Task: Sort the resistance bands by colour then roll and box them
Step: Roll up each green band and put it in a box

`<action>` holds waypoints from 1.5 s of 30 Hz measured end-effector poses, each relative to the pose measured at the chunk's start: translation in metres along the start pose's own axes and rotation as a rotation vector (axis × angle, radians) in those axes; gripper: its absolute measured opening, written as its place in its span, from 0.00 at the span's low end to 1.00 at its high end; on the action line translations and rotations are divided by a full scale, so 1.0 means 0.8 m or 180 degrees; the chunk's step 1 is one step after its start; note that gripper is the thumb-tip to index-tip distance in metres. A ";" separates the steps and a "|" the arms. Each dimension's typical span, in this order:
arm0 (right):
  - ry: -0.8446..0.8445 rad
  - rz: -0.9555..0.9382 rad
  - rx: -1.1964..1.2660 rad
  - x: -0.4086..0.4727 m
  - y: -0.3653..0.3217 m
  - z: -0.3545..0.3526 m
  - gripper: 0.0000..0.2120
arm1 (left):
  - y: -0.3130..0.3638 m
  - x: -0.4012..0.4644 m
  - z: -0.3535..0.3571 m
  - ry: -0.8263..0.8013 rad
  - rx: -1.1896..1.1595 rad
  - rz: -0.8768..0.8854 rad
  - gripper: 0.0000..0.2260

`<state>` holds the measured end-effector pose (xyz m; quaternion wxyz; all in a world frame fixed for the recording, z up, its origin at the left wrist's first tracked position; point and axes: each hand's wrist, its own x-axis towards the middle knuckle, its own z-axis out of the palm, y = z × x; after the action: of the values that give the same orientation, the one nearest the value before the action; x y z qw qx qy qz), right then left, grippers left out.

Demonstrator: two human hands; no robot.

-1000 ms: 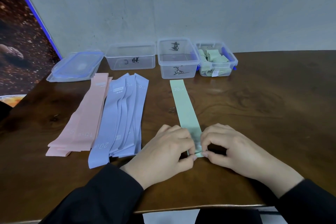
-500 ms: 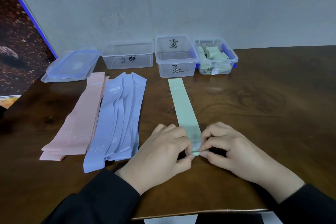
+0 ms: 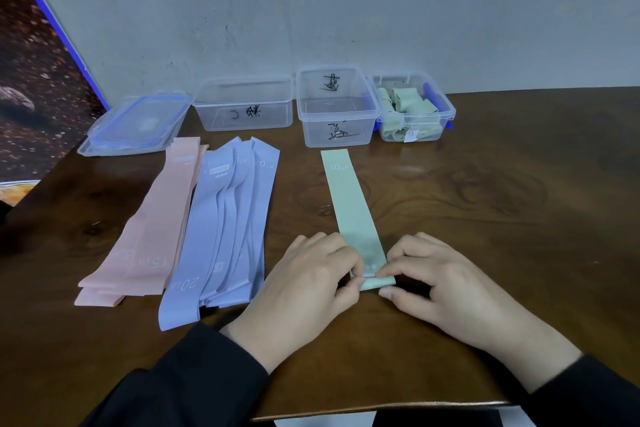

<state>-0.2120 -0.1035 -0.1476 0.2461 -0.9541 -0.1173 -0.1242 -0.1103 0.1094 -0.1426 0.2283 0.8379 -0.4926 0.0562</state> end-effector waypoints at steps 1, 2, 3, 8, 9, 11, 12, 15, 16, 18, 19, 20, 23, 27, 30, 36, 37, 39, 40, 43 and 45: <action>-0.0006 0.0014 -0.0005 0.000 0.001 0.000 0.13 | 0.000 0.000 -0.001 -0.0007 0.0026 0.0025 0.09; -0.0006 0.0032 -0.0009 0.000 0.001 0.000 0.13 | 0.000 0.000 -0.001 -0.0034 0.0043 0.0043 0.10; 0.0002 0.0050 -0.0013 0.000 0.001 0.000 0.13 | -0.001 -0.001 -0.002 -0.0069 0.0064 0.0058 0.11; 0.0066 0.0003 -0.0054 0.000 -0.001 0.001 0.11 | -0.004 -0.003 -0.001 -0.0043 0.0213 0.0138 0.10; 0.0063 0.0003 -0.0041 0.000 -0.001 0.001 0.11 | -0.003 -0.003 -0.001 -0.0023 0.0201 0.0149 0.10; 0.0033 0.0029 -0.0011 0.001 -0.002 0.001 0.12 | -0.002 -0.002 -0.001 -0.0003 0.0190 0.0163 0.12; 0.0027 0.0041 -0.0005 0.001 -0.002 0.001 0.13 | -0.001 -0.002 -0.001 0.0007 0.0192 0.0162 0.14; 0.0006 0.0081 0.0021 0.003 -0.003 -0.002 0.10 | -0.001 -0.002 -0.001 0.0022 0.0222 0.0129 0.16; -0.0002 0.0079 0.0028 0.004 -0.003 -0.003 0.08 | -0.002 -0.001 -0.001 0.0034 0.0244 0.0118 0.16; -0.0008 0.0087 0.0000 0.007 -0.001 -0.005 0.08 | -0.002 -0.001 0.000 0.0065 0.0283 0.0089 0.16; -0.0005 0.0101 -0.0040 0.009 0.000 -0.006 0.09 | -0.002 0.000 0.000 0.0088 0.0293 0.0057 0.15; -0.0002 0.0110 -0.0080 0.011 0.002 -0.007 0.09 | -0.002 0.000 0.000 0.0125 0.0293 0.0009 0.15; -0.0002 0.0096 -0.0110 0.013 0.005 -0.004 0.12 | -0.001 0.002 -0.001 0.0273 0.0247 -0.0138 0.10; 0.0033 0.0130 -0.0125 0.012 0.006 0.000 0.16 | -0.003 0.001 -0.001 0.0181 0.0277 -0.0114 0.11; 0.0053 0.0184 -0.0171 0.013 0.005 0.001 0.16 | -0.004 0.001 -0.001 0.0132 0.0339 -0.0138 0.13; -0.0001 0.0109 -0.0155 0.012 0.003 0.001 0.14 | -0.002 0.002 -0.001 0.0095 0.0303 -0.0055 0.08; 0.0006 0.0119 -0.0143 0.012 0.003 0.000 0.14 | -0.002 0.002 -0.001 0.0108 0.0304 -0.0073 0.09; -0.0014 0.0135 -0.0115 0.013 0.003 0.000 0.13 | -0.003 0.002 -0.001 0.0128 0.0314 -0.0115 0.09; -0.0028 0.0143 -0.0103 0.013 0.003 0.000 0.14 | -0.003 0.003 0.000 0.0132 0.0331 -0.0131 0.10; 0.0004 0.0230 -0.0068 0.014 0.004 0.001 0.14 | -0.003 0.003 0.000 0.0143 0.0339 -0.0174 0.10; 0.0038 0.0208 -0.0118 0.014 0.004 0.002 0.13 | -0.003 0.002 -0.001 0.0110 0.0307 -0.0199 0.12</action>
<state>-0.2001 -0.1040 -0.1470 0.2329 -0.9611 -0.0822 -0.1239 -0.1071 0.1093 -0.1422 0.1978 0.8618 -0.4589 0.0871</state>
